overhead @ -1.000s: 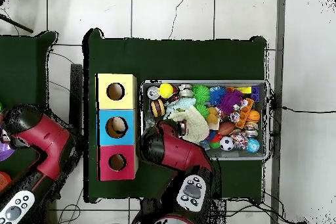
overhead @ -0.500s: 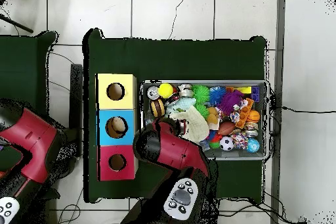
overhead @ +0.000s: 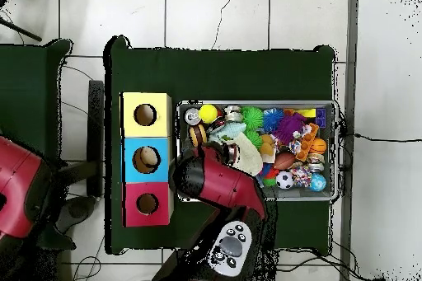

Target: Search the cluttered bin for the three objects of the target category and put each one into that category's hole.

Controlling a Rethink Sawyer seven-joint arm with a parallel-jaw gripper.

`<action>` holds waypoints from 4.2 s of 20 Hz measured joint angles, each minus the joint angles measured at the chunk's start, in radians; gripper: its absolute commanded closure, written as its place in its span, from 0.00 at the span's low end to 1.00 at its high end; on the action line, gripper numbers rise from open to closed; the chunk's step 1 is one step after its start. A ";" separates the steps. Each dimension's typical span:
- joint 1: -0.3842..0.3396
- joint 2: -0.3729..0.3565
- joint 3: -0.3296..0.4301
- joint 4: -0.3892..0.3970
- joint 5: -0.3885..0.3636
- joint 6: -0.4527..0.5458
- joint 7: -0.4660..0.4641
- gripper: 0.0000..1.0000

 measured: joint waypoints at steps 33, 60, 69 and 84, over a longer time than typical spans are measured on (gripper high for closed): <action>0.051 0.035 -0.003 -0.047 0.162 0.000 0.000 0.00; -0.110 0.000 0.268 0.051 0.173 -0.199 0.000 0.00; -0.121 0.001 0.311 0.078 0.168 -0.216 0.000 0.00; -0.078 0.011 0.311 0.104 0.169 -0.300 0.002 0.00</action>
